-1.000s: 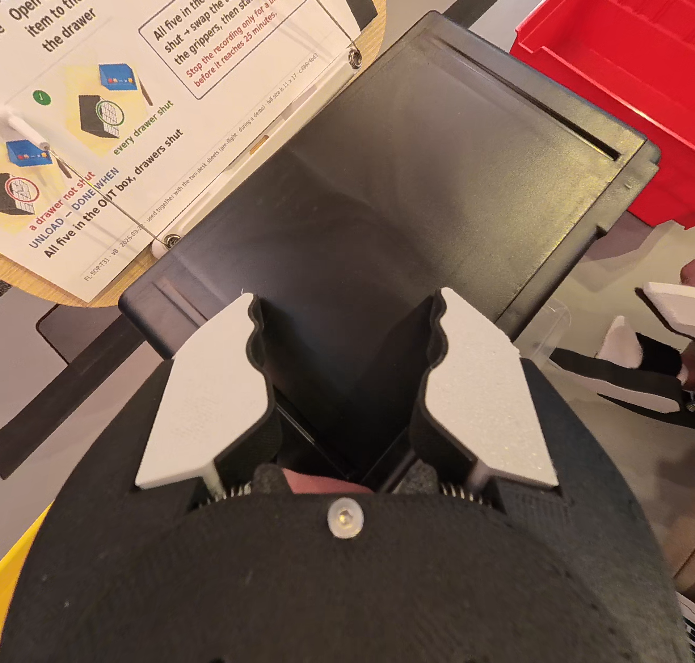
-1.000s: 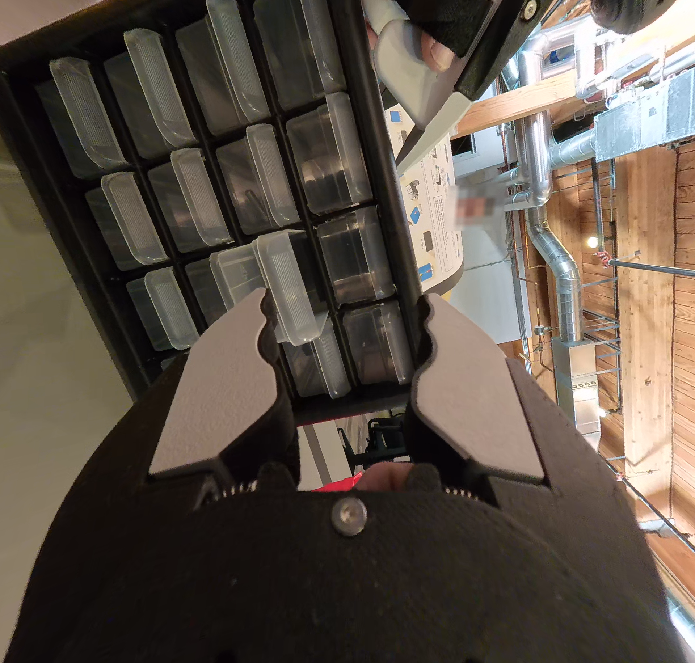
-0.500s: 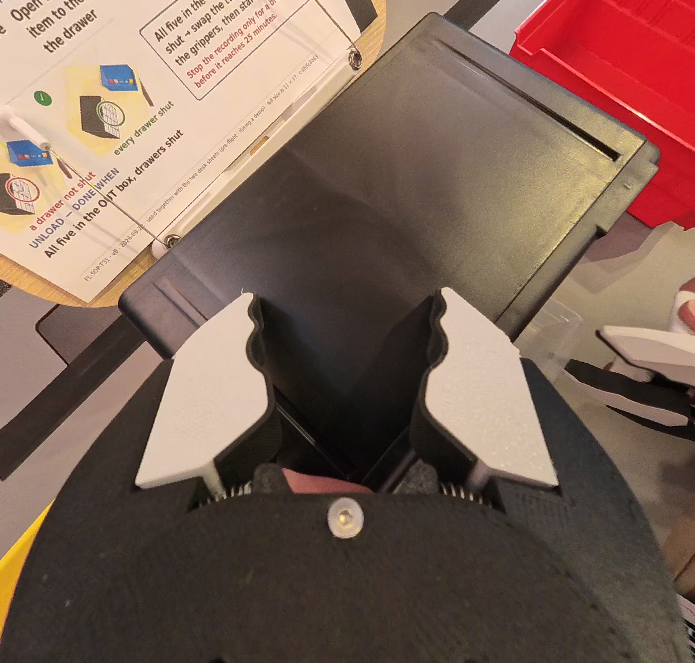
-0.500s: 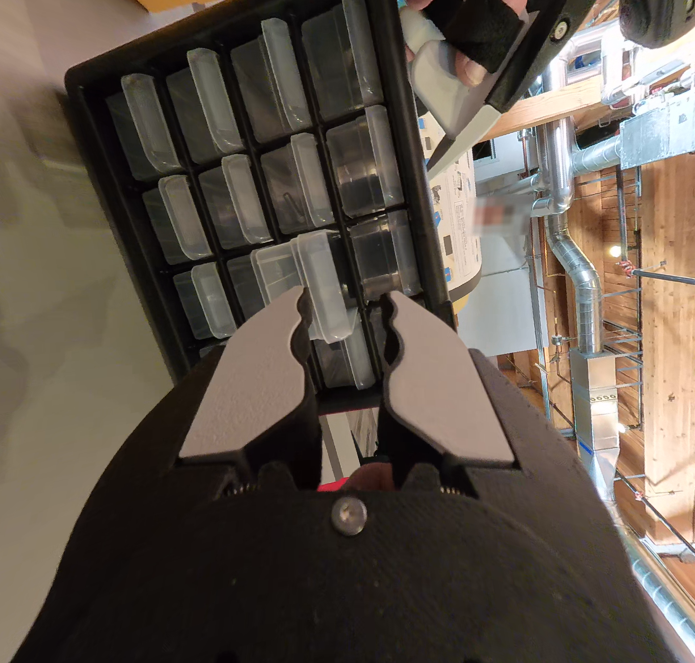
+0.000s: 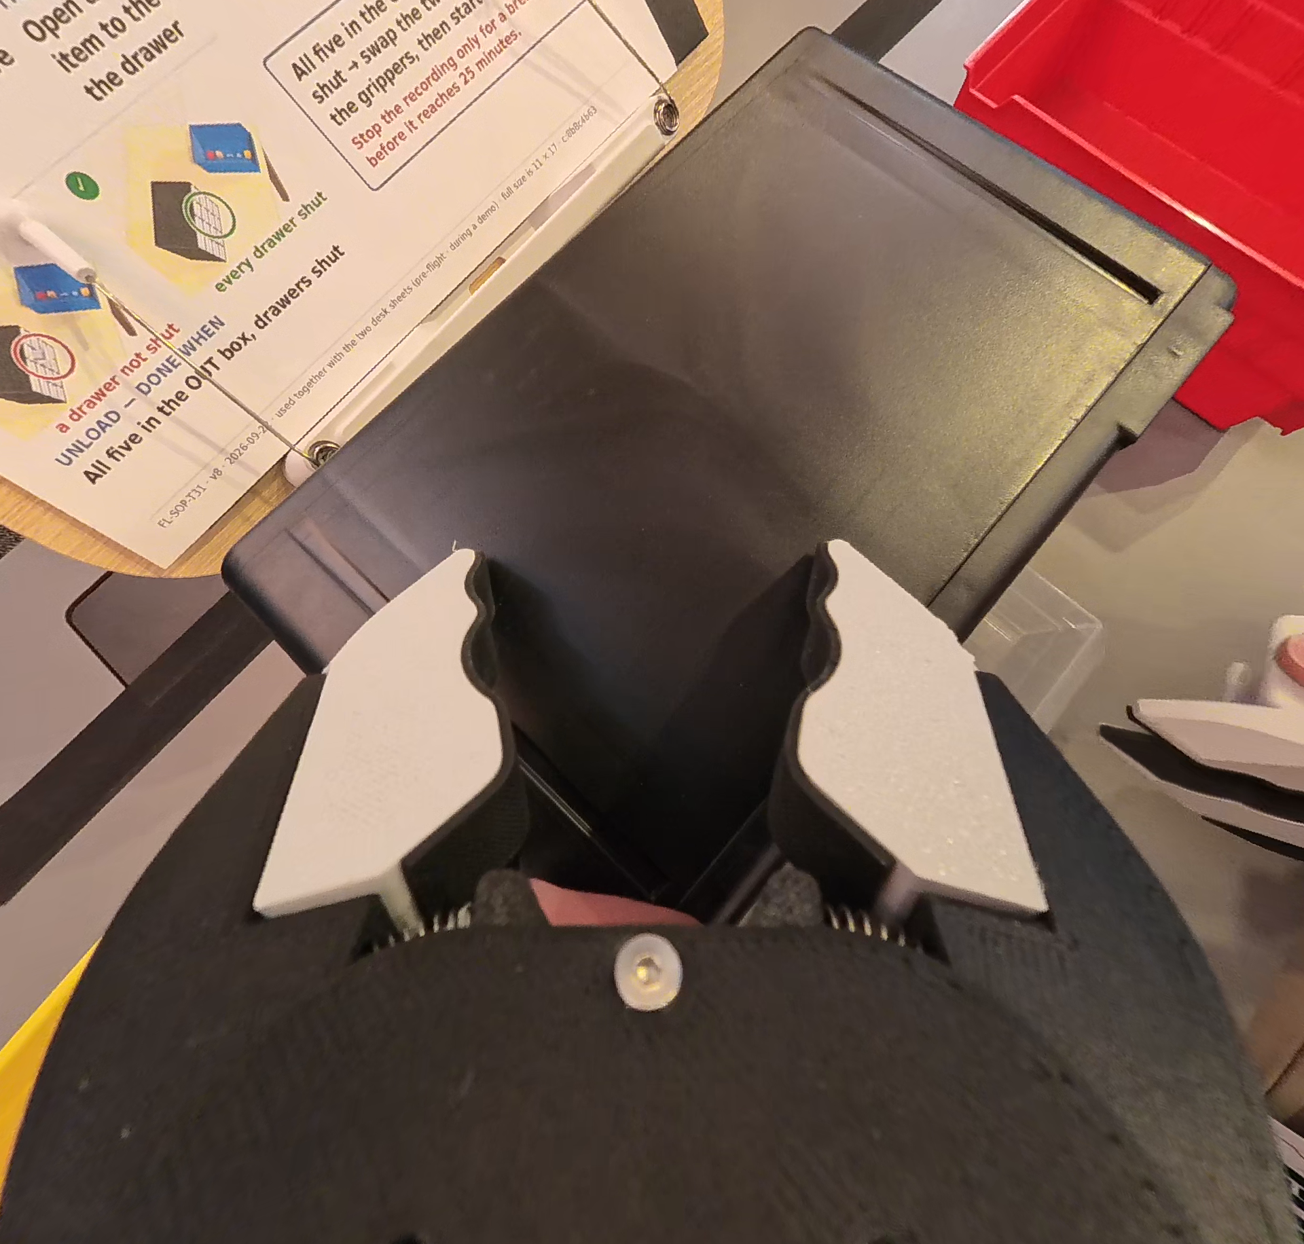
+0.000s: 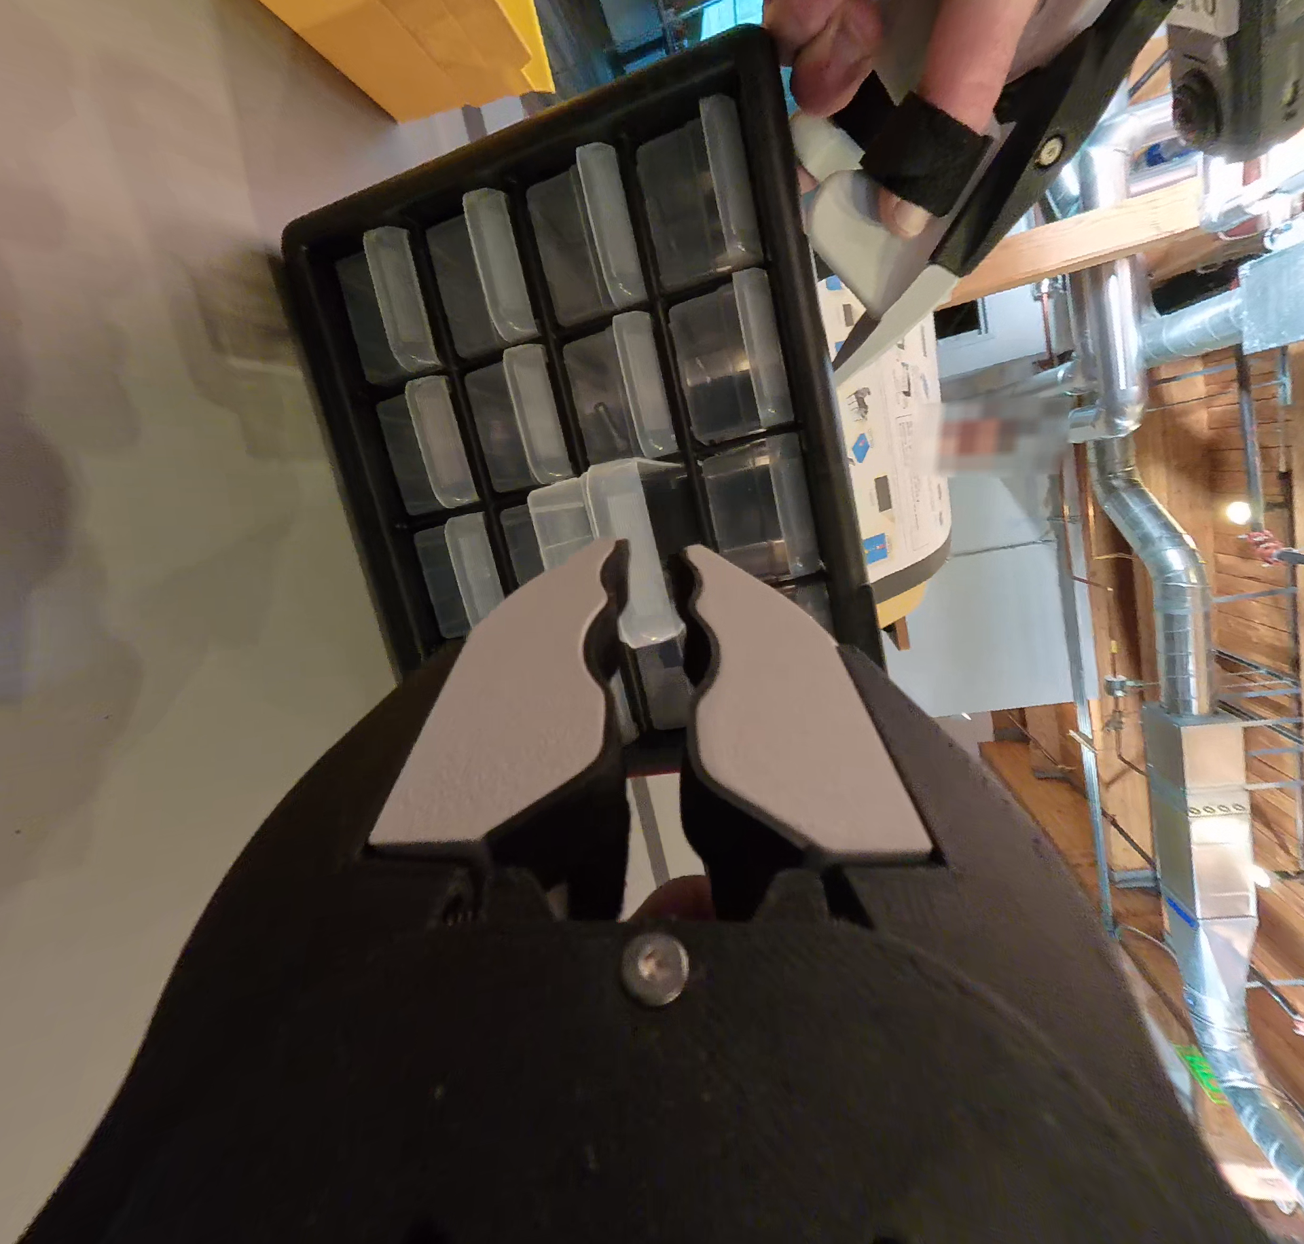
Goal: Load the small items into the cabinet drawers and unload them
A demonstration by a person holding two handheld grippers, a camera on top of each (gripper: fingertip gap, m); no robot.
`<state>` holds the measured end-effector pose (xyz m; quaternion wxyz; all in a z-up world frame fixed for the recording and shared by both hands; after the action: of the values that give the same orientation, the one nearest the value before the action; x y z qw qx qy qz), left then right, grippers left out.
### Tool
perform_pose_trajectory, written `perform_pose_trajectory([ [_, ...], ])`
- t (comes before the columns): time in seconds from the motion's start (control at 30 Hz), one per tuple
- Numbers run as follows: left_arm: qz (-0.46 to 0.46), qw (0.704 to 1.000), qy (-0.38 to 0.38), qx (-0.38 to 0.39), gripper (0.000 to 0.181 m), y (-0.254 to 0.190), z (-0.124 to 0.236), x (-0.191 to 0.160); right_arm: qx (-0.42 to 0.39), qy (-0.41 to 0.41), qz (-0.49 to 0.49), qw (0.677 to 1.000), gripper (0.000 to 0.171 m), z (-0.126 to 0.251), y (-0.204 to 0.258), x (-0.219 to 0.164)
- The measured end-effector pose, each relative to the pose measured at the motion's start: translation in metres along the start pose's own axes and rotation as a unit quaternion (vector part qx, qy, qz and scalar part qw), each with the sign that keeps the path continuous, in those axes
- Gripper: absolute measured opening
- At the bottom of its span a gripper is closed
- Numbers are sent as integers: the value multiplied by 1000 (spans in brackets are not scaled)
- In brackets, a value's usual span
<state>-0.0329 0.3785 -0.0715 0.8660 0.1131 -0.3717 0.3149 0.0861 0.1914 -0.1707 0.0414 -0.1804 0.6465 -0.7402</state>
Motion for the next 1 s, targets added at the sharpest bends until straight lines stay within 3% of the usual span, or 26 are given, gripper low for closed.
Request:
perform_pose_trajectory([
  [0.03, 0, 1000, 0, 0, 86, 0, 0, 0, 9, 2, -2, 1000, 22, -1, 1, -2],
  [0.1, 1, 1000, -1, 0, 86, 0, 0, 0, 40, 22, 3, 999, 38, -7, 6, -7],
  [0.17, 1, 1000, -1, 0, 86, 0, 0, 0, 54, 40, 6, 998, 42, -13, 8, -13],
  [0.33, 0, 1000, 1, 1, 86, 0, 0, 0, 37, 43, 22, 998, 18, -20, 3, -14],
  [0.6, -1, 1000, 0, 0, 85, 0, 0, 0, 51, 32, 17, 998, 23, -7, 6, -10],
  [0.67, -1, 1000, -1, 0, 85, 0, 0, 0, 83, 23, 14, 996, 38, -2, 6, -10],
  [0.77, -1, 1000, -1, 0, 85, 0, 0, 0, 163, -9, -69, 984, 42, 7, -12, -8],
  [0.9, -4, 1000, -1, -3, 83, -1, 0, 0, 258, 2, -222, 941, 25, -5, -57, -14],
  [1.0, -4, 1000, 0, -3, 83, -1, 0, 0, 344, 51, -244, 906, 25, -29, -66, -23],
])
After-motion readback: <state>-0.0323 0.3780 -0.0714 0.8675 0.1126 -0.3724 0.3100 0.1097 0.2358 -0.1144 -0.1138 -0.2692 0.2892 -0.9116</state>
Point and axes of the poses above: each gripper's, where its closed fingertips meet, z back along the fingers, x out of its top, y = z × x across the jaws, the point moved 7 cm from there along z, back along the fingers, and after that the axes turned 4 degrees about z, right-handed, at the moved point
